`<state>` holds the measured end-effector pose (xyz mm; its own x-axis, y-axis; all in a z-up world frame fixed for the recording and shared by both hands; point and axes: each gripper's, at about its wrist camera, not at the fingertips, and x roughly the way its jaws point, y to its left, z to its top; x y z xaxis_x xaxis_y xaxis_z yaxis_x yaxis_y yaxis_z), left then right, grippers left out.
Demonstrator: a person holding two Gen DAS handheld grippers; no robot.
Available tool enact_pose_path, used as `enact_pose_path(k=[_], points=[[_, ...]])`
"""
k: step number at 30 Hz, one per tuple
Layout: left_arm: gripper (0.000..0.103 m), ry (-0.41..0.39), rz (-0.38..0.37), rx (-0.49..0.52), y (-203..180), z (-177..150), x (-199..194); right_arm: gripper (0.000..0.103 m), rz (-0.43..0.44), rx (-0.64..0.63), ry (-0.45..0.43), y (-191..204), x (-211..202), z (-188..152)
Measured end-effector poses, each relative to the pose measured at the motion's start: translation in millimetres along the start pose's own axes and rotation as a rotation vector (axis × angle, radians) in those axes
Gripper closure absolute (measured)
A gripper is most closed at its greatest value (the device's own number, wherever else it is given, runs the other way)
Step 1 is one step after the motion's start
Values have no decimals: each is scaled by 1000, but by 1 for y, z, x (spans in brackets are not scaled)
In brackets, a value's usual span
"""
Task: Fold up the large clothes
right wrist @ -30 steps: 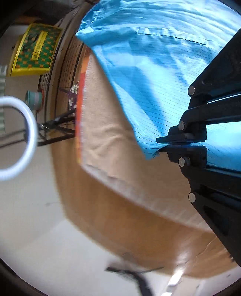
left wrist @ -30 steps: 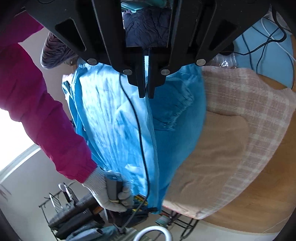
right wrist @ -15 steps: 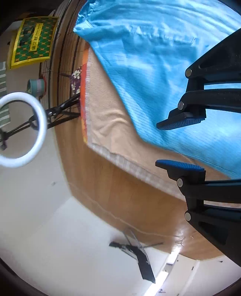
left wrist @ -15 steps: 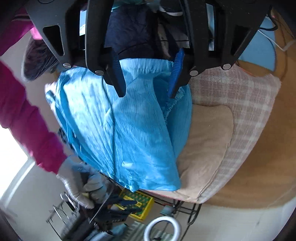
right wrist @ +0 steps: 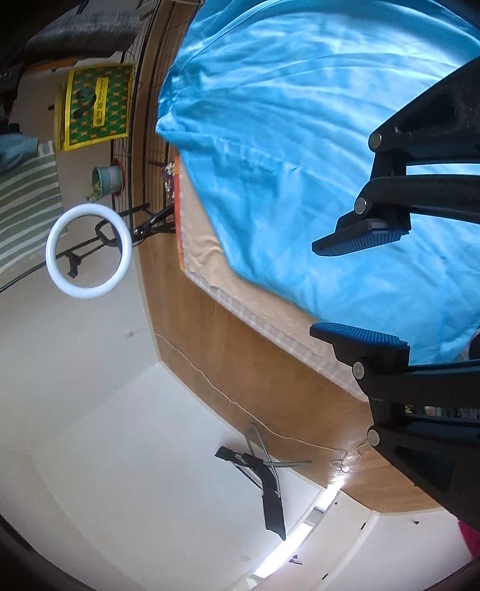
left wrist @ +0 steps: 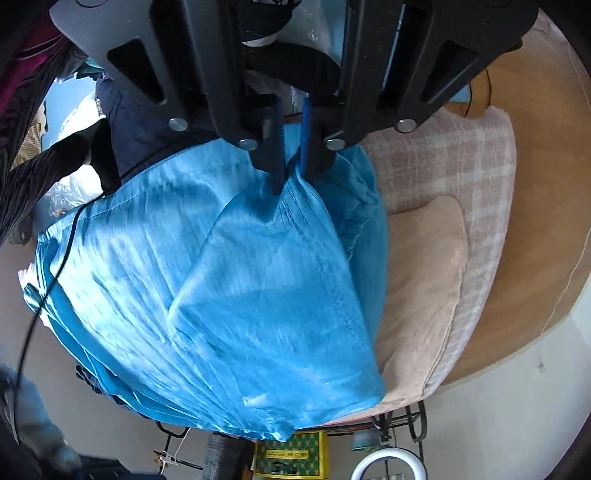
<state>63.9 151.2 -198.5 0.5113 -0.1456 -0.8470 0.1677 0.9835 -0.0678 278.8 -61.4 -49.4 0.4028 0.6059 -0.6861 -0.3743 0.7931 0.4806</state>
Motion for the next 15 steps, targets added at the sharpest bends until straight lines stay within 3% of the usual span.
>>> enact_pose_path(k=[3, 9, 10, 12, 14, 15], points=[[103, -16, -126, -120, 10, 11, -11, 63, -45, -5, 10, -8, -6, -29], [103, -124, -594, -525, 60, 32, -58, 63, -73, 8, 61, -24, -6, -78], [103, -126, -607, -560, 67, 33, -59, 63, -76, 10, 68, -27, -3, -83], [103, -104, -536, -607, 84, 30, -53, 63, -75, 21, 86, -31, 3, -96], [103, -58, -593, -742, 106, 18, -34, 63, -71, 34, 102, -32, 14, -105], [103, -43, -553, -763, 112, 13, -27, 62, -67, 37, 114, -32, 20, -111]])
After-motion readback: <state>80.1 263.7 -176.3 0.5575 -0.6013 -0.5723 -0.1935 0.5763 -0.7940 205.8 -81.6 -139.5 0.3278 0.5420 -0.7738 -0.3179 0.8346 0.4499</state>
